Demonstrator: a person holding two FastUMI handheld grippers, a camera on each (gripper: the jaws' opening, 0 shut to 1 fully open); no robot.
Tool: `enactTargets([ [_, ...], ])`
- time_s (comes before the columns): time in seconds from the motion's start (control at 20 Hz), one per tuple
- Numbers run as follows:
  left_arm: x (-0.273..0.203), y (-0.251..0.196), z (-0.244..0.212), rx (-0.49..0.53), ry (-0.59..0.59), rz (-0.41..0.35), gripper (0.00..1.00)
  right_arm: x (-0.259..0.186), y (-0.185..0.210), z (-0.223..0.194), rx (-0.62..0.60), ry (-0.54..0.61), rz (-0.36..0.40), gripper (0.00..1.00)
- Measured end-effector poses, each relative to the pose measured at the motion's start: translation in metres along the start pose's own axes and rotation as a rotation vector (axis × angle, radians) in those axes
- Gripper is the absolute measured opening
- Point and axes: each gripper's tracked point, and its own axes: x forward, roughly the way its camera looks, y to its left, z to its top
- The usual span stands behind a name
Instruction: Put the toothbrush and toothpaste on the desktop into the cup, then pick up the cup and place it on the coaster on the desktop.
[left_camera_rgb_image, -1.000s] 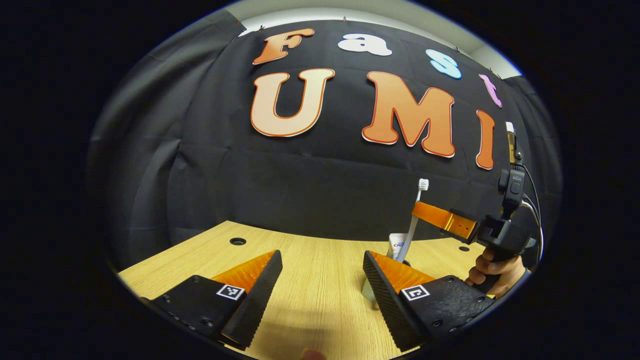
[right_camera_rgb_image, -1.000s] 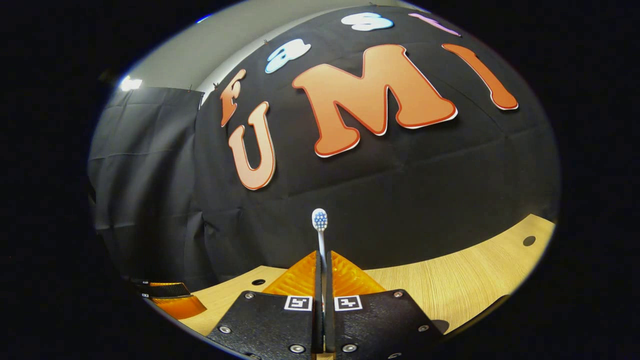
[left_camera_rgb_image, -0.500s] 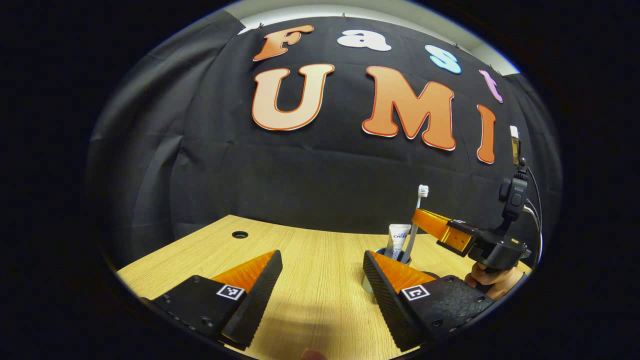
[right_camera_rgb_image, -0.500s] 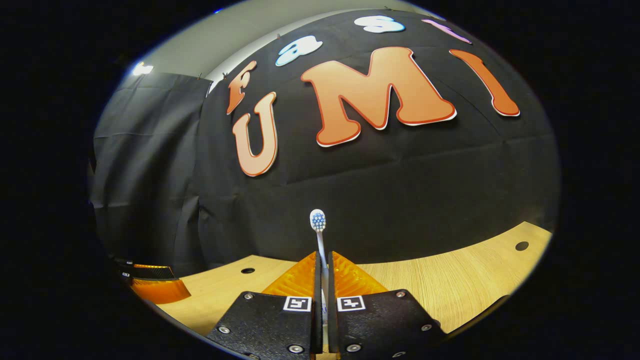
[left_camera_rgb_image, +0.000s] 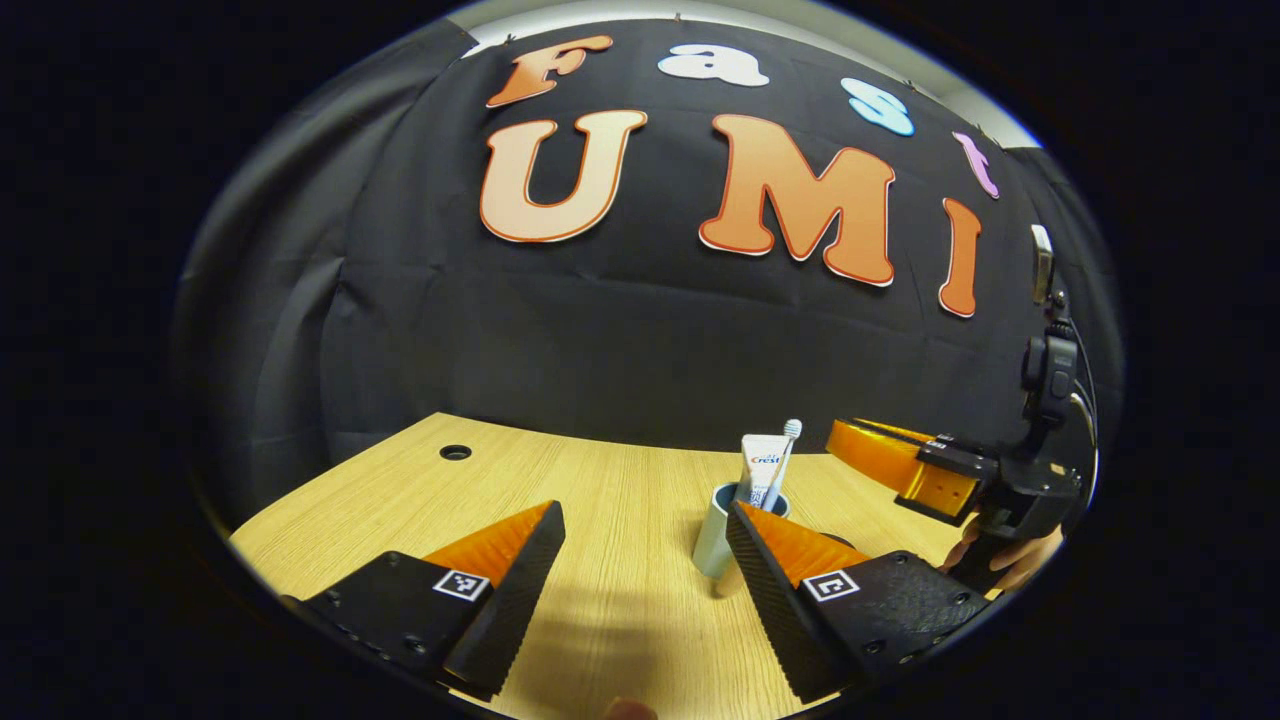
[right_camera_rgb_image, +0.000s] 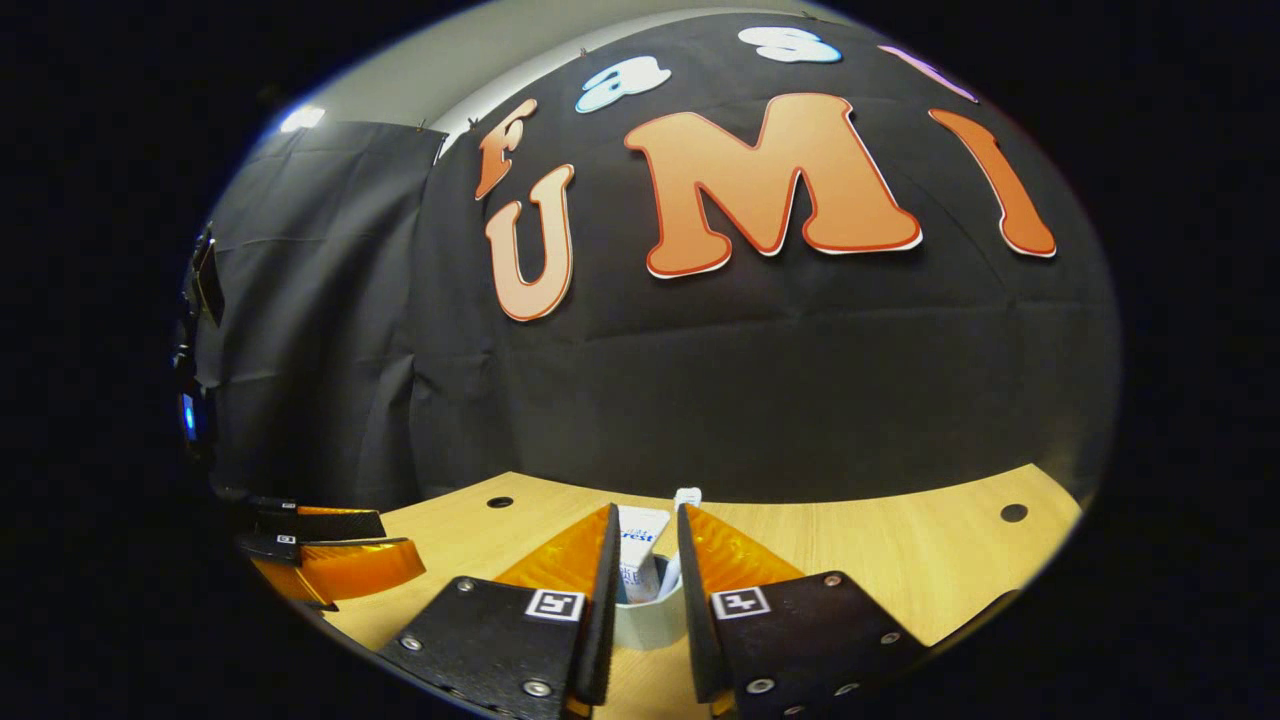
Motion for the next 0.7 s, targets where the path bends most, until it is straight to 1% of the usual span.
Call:
enactTargets([
  [0.05,0.001,-0.009,-0.001,-0.003,0.008,-0.017,0.97,-0.007,-0.001,0.003,0.006,-0.003,-0.004,0.48],
  [0.1,0.003,-0.017,-0.002,-0.005,0.019,-0.032,0.97,-0.014,-0.002,0.007,0.012,-0.008,-0.004,0.55],
  [0.15,0.005,-0.024,-0.003,-0.002,0.029,-0.045,0.98,-0.021,-0.004,0.009,0.013,-0.014,-0.005,0.64],
  [0.2,0.008,-0.028,-0.002,0.004,0.036,-0.049,0.97,-0.028,-0.007,0.014,0.006,-0.020,-0.012,0.69],
  [0.25,0.010,-0.032,-0.001,0.011,0.040,-0.057,0.98,-0.035,-0.009,0.019,-0.003,-0.028,-0.021,0.77],
  [0.35,0.017,-0.044,0.001,0.023,0.061,-0.080,0.97,-0.051,-0.013,0.030,-0.026,-0.044,-0.031,0.84],
  [0.55,0.034,-0.056,0.003,0.083,0.123,-0.092,0.97,-0.078,-0.021,0.052,-0.069,-0.082,-0.055,0.90],
  [0.6,0.039,-0.059,0.004,0.083,0.142,-0.102,0.97,-0.084,-0.024,0.055,-0.078,-0.084,-0.064,0.96],
  [0.65,0.041,-0.063,-0.001,0.072,0.174,-0.114,0.97,-0.091,-0.027,0.055,-0.089,-0.080,-0.070,0.93],
  [0.7,0.043,-0.066,-0.007,0.065,0.212,-0.124,0.97,-0.098,-0.028,0.058,-0.102,-0.081,-0.070,0.93],
])
